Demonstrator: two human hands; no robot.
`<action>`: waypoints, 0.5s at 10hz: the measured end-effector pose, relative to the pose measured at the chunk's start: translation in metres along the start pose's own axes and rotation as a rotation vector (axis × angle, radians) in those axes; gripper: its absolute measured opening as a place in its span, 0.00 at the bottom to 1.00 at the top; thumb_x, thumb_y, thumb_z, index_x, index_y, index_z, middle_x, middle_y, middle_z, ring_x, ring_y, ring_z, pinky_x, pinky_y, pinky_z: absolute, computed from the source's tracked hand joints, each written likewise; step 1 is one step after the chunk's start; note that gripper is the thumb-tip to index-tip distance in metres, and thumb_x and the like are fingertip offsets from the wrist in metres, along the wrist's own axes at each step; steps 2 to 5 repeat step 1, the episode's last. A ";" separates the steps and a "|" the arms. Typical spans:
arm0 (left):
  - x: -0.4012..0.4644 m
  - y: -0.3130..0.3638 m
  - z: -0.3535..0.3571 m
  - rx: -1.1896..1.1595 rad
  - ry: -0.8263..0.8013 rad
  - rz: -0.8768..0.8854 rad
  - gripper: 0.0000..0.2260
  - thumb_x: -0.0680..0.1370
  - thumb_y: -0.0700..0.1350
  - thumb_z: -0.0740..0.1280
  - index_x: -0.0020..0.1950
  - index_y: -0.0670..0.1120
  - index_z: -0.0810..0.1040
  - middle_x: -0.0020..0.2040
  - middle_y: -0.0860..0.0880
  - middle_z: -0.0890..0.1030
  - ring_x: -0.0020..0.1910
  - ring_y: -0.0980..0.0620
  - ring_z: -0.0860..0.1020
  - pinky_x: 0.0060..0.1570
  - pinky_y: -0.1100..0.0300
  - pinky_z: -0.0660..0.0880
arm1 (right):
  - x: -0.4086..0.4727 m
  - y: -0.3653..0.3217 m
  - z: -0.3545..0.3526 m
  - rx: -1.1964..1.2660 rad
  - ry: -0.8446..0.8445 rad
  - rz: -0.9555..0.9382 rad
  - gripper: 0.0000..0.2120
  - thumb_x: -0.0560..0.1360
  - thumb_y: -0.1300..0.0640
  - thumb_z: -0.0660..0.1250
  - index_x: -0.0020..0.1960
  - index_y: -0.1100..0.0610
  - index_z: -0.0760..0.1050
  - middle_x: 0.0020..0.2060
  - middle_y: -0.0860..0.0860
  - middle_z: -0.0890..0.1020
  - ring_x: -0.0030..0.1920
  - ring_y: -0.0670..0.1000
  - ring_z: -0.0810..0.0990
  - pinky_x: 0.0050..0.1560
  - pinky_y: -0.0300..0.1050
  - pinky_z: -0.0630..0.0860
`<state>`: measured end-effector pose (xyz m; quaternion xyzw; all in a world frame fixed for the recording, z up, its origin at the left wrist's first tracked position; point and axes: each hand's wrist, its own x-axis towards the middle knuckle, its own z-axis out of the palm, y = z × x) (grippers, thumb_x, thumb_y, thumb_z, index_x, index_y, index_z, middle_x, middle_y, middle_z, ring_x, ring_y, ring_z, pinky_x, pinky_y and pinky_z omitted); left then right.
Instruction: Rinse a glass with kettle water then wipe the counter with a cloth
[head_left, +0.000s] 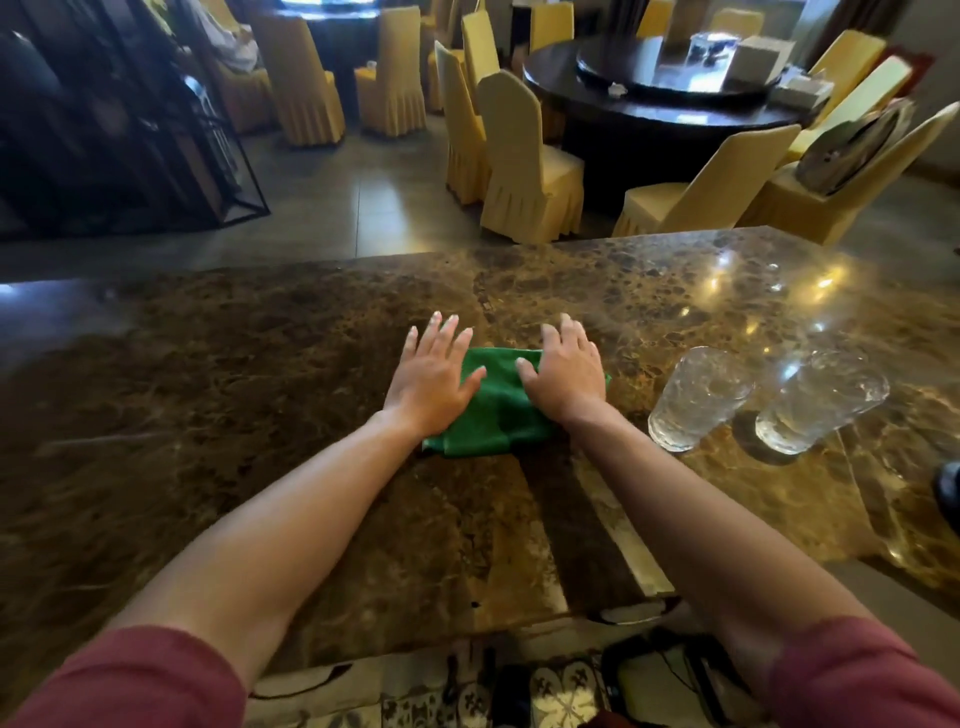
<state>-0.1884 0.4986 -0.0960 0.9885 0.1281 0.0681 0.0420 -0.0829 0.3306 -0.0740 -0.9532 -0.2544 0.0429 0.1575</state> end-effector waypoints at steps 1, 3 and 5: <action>0.016 -0.021 -0.075 0.071 0.179 0.082 0.22 0.82 0.53 0.62 0.73 0.45 0.75 0.77 0.40 0.69 0.76 0.39 0.67 0.74 0.41 0.64 | 0.003 -0.066 -0.063 0.109 0.173 -0.143 0.21 0.81 0.46 0.64 0.68 0.58 0.77 0.68 0.59 0.78 0.67 0.61 0.78 0.61 0.54 0.75; 0.016 -0.021 -0.075 0.071 0.179 0.082 0.22 0.82 0.53 0.62 0.73 0.45 0.75 0.77 0.40 0.69 0.76 0.39 0.67 0.74 0.41 0.64 | 0.003 -0.066 -0.063 0.109 0.173 -0.143 0.21 0.81 0.46 0.64 0.68 0.58 0.77 0.68 0.59 0.78 0.67 0.61 0.78 0.61 0.54 0.75; 0.016 -0.021 -0.075 0.071 0.179 0.082 0.22 0.82 0.53 0.62 0.73 0.45 0.75 0.77 0.40 0.69 0.76 0.39 0.67 0.74 0.41 0.64 | 0.003 -0.066 -0.063 0.109 0.173 -0.143 0.21 0.81 0.46 0.64 0.68 0.58 0.77 0.68 0.59 0.78 0.67 0.61 0.78 0.61 0.54 0.75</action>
